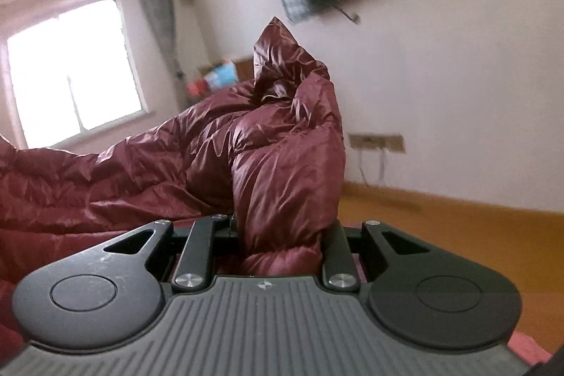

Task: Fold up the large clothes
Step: 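Carry the folded jacket with both grippers and lower it onto the bed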

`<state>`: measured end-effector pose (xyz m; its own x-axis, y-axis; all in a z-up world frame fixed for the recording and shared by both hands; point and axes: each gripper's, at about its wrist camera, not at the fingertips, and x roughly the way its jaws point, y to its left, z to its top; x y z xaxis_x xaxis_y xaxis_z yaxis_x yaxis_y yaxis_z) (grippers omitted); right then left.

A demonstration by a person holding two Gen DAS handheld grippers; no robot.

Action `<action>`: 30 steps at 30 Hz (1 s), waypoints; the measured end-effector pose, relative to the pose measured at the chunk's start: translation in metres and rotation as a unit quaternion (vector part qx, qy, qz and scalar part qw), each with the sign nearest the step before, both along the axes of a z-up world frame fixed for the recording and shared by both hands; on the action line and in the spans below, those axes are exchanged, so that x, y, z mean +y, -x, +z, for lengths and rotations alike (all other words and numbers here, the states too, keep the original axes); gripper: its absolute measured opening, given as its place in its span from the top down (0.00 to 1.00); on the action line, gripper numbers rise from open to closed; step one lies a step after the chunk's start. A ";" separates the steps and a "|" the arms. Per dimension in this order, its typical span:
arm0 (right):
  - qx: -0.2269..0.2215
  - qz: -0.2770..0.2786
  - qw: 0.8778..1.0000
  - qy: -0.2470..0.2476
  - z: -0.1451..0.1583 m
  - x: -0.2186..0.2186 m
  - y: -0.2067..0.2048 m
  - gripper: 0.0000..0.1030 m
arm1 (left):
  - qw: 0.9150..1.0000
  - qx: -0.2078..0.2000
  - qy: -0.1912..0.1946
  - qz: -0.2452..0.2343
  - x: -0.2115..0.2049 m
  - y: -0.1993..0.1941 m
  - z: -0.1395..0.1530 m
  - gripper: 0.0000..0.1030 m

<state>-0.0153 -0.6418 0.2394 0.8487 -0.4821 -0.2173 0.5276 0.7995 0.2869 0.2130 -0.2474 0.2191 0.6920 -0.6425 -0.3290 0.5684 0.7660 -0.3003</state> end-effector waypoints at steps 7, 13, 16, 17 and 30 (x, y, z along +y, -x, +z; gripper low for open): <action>0.081 -0.031 0.996 0.012 -0.051 -0.031 -0.035 0.69 | 0.997 0.058 -0.039 0.020 -0.037 -0.040 -0.067 0.69; 0.107 -0.033 0.994 0.013 -0.066 -0.037 -0.067 0.50 | 0.997 0.073 -0.017 0.034 -0.032 -0.046 -0.098 0.45; 0.119 -0.038 0.992 0.017 -0.054 -0.041 -0.080 0.40 | 0.996 0.072 -0.013 0.041 -0.036 -0.048 -0.103 0.39; 0.122 -0.042 0.991 0.017 -0.051 -0.040 -0.082 0.33 | 0.996 0.074 -0.009 0.044 -0.034 -0.046 -0.102 0.38; 0.037 -0.080 0.996 -0.001 -0.019 -0.016 -0.015 0.02 | 0.995 -0.053 -0.053 0.071 0.020 0.069 -0.044 0.02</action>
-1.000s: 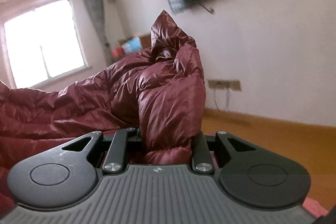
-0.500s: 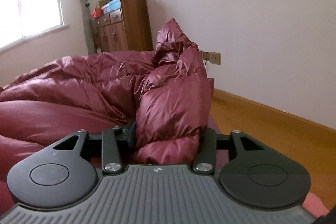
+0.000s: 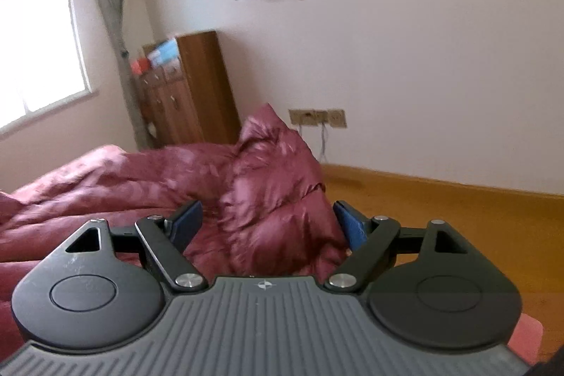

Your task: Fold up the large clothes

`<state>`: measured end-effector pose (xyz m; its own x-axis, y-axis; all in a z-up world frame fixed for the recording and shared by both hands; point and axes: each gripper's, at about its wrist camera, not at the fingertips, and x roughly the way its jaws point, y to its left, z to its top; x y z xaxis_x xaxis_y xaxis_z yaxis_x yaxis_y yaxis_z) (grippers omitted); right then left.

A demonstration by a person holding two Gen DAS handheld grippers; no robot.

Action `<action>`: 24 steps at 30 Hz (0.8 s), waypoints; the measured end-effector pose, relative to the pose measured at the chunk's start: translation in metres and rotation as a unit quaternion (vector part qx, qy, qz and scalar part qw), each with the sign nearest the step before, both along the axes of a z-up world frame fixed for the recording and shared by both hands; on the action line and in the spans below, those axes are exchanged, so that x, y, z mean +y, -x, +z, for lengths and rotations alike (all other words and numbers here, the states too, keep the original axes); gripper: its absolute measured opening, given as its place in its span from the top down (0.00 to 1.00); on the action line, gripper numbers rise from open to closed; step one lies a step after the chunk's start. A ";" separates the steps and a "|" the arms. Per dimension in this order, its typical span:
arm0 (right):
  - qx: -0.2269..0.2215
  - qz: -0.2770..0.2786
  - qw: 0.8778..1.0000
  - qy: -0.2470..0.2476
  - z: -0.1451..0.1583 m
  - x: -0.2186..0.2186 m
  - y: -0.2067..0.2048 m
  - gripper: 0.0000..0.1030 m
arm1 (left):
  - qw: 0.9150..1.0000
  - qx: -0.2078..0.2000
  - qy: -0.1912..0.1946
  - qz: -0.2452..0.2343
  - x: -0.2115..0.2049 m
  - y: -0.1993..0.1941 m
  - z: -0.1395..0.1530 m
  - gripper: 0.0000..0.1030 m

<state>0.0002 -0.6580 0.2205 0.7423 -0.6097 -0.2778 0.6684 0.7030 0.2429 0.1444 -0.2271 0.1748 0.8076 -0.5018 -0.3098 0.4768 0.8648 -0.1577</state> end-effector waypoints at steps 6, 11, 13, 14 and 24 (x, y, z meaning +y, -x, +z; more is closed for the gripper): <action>-0.009 0.013 1.000 0.011 0.009 0.063 0.046 0.01 | 1.000 0.021 -0.016 0.013 0.033 0.069 0.007 0.01; 0.001 0.036 0.999 -0.010 0.012 0.117 0.087 0.00 | 0.999 0.039 -0.016 0.025 0.059 0.120 0.012 0.01; 0.014 0.055 0.998 -0.002 0.016 0.138 0.102 0.00 | 0.998 0.041 -0.028 0.027 0.067 0.143 0.014 0.01; 0.021 0.065 0.998 0.007 0.020 0.148 0.109 0.00 | 0.998 0.041 -0.032 0.026 0.071 0.153 0.014 0.01; 0.027 0.112 0.992 0.041 0.048 0.204 0.172 0.00 | 0.997 0.063 -0.039 0.030 0.103 0.227 0.021 0.01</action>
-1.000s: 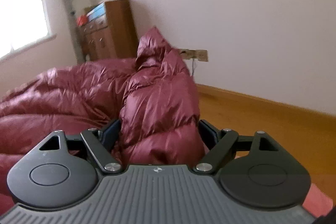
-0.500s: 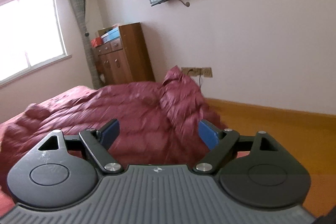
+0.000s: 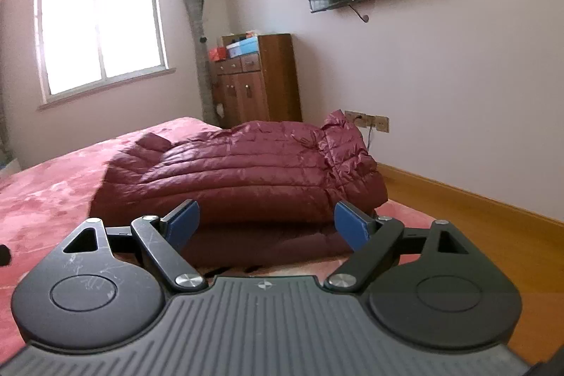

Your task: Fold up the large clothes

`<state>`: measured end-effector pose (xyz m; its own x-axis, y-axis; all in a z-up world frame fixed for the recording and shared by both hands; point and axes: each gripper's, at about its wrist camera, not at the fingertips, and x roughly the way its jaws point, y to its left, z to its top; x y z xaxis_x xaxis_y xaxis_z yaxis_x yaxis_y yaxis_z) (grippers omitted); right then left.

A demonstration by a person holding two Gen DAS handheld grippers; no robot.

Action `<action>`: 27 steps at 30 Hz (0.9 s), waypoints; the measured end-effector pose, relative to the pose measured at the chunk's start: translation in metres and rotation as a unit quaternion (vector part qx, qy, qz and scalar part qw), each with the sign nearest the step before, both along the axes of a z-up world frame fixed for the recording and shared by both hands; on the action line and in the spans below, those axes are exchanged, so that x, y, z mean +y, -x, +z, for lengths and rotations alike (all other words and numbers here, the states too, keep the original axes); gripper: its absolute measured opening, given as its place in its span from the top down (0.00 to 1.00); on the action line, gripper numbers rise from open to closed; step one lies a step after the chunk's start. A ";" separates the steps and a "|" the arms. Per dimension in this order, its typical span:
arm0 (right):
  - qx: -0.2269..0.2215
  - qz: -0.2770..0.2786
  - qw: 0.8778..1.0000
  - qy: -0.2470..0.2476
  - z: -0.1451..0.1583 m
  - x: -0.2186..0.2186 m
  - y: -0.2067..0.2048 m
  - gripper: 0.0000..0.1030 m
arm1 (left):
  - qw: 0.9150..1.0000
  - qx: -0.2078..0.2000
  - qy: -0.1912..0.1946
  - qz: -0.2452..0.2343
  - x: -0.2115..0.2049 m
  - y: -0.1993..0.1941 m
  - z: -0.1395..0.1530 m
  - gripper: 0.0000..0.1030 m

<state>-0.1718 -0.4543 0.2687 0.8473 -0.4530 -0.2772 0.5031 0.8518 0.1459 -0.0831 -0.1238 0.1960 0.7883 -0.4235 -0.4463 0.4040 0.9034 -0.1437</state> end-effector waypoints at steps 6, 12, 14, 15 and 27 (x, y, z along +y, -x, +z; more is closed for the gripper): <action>-0.014 0.023 1.000 0.011 0.014 0.019 0.019 0.00 | 1.000 -0.010 -0.010 0.010 0.010 0.024 0.009 0.01; -0.019 0.039 0.999 0.019 0.025 0.036 0.029 0.00 | 0.999 -0.027 -0.013 0.021 0.017 0.040 0.020 0.01; -0.015 0.035 0.999 0.025 0.023 0.036 0.025 0.00 | 0.999 -0.032 -0.020 0.027 0.017 0.043 0.022 0.01; -0.012 0.035 0.999 0.025 0.020 0.032 0.021 0.00 | 0.999 -0.034 -0.023 0.029 0.018 0.045 0.022 0.01; -0.002 0.047 0.998 0.043 0.022 0.048 0.029 0.00 | 0.998 -0.038 -0.045 0.039 0.021 0.058 0.021 0.01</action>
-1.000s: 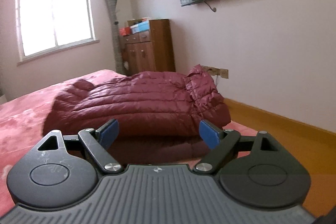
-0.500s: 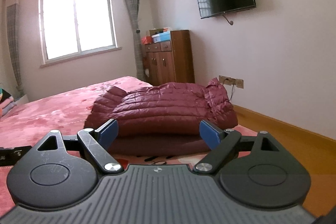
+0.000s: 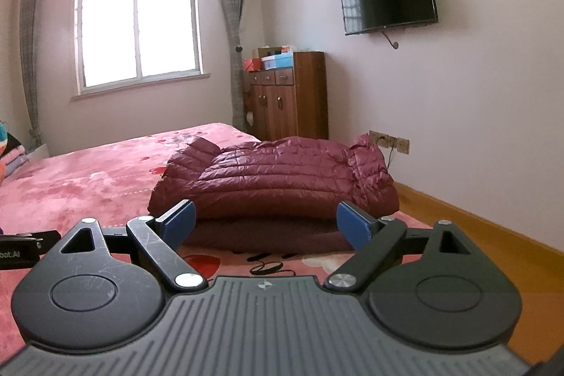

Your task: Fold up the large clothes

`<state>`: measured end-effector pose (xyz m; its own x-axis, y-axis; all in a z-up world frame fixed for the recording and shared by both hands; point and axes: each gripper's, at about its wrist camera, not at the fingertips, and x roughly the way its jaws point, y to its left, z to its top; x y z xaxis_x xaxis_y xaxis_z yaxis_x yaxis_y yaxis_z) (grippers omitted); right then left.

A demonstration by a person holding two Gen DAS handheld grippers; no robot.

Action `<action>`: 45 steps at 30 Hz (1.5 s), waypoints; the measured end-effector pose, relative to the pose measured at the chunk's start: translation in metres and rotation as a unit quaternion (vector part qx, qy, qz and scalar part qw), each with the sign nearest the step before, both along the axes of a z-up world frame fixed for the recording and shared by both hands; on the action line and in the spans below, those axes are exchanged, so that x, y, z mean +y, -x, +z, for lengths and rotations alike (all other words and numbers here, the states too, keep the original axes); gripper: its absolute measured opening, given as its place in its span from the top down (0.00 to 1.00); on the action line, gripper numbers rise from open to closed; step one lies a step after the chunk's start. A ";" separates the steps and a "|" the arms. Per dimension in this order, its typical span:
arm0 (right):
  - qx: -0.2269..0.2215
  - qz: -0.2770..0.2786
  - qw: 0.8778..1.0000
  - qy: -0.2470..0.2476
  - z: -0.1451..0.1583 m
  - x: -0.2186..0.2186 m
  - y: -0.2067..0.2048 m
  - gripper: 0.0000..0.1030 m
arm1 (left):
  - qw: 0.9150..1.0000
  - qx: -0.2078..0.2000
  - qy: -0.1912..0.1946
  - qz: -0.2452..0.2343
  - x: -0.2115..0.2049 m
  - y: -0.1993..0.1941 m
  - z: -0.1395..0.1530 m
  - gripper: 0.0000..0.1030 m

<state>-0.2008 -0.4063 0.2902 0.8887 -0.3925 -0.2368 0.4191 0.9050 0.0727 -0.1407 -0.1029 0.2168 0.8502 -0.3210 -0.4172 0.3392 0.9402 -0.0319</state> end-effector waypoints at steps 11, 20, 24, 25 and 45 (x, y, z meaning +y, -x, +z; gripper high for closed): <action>0.008 -0.006 1.000 -0.007 -0.006 -0.009 -0.005 0.00 | 1.000 0.011 -0.004 0.009 -0.001 0.000 -0.007 0.01; 0.016 -0.006 1.000 0.000 -0.010 -0.012 -0.010 0.00 | 1.000 0.020 -0.006 0.009 -0.004 -0.002 -0.012 0.01; 0.019 -0.007 1.000 -0.003 -0.010 -0.013 -0.011 0.00 | 1.000 0.022 -0.005 0.006 -0.004 -0.003 -0.014 0.01; 0.019 -0.007 1.000 -0.003 -0.010 -0.013 -0.012 0.00 | 1.000 0.022 -0.006 0.006 -0.004 -0.003 -0.015 0.01; 0.021 -0.005 1.000 -0.014 -0.011 -0.019 -0.015 0.00 | 1.000 0.023 -0.011 0.003 -0.011 -0.006 -0.019 0.01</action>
